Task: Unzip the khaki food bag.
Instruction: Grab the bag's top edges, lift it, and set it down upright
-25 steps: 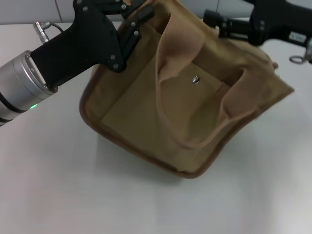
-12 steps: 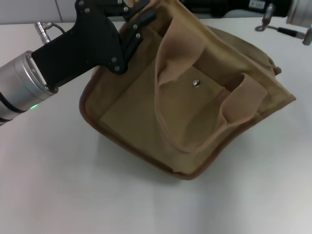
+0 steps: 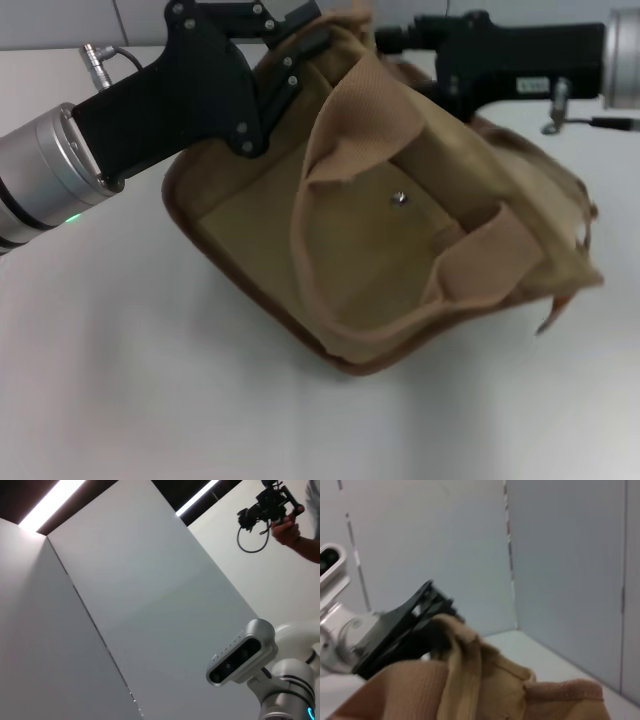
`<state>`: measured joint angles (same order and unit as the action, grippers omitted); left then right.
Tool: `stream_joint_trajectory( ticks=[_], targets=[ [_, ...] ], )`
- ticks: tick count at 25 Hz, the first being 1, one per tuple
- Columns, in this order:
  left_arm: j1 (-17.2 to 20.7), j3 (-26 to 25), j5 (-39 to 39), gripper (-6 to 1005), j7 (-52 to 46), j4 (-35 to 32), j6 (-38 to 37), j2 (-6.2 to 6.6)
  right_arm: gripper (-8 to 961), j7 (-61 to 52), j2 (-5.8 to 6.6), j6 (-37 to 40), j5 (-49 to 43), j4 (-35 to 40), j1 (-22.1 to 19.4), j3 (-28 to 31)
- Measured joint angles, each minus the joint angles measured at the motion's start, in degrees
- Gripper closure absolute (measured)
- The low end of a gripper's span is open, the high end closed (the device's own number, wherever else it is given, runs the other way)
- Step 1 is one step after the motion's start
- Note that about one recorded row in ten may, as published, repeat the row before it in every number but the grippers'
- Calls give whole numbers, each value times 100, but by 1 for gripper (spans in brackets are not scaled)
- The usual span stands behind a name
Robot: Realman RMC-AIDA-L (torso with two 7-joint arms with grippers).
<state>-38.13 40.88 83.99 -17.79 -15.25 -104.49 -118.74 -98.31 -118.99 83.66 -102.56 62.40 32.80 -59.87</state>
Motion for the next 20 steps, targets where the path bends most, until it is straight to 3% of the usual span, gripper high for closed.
stream_joint_trajectory(
  ticks=[9, 16, 20],
  targets=[
    [-32, 163, -50, 928, 70, -180, -5, -6, 111, 84, -34, 606, -141, 295, -588, 421],
    [-7, 129, -54, 967, 106, -272, 21, -3, 112, 601, -21, 758, 640, 161, -1087, 590],
    [59, 119, -83, 993, 108, -325, -7, -2, 112, 651, -27, 822, 725, 119, -1175, 726]
  ],
)
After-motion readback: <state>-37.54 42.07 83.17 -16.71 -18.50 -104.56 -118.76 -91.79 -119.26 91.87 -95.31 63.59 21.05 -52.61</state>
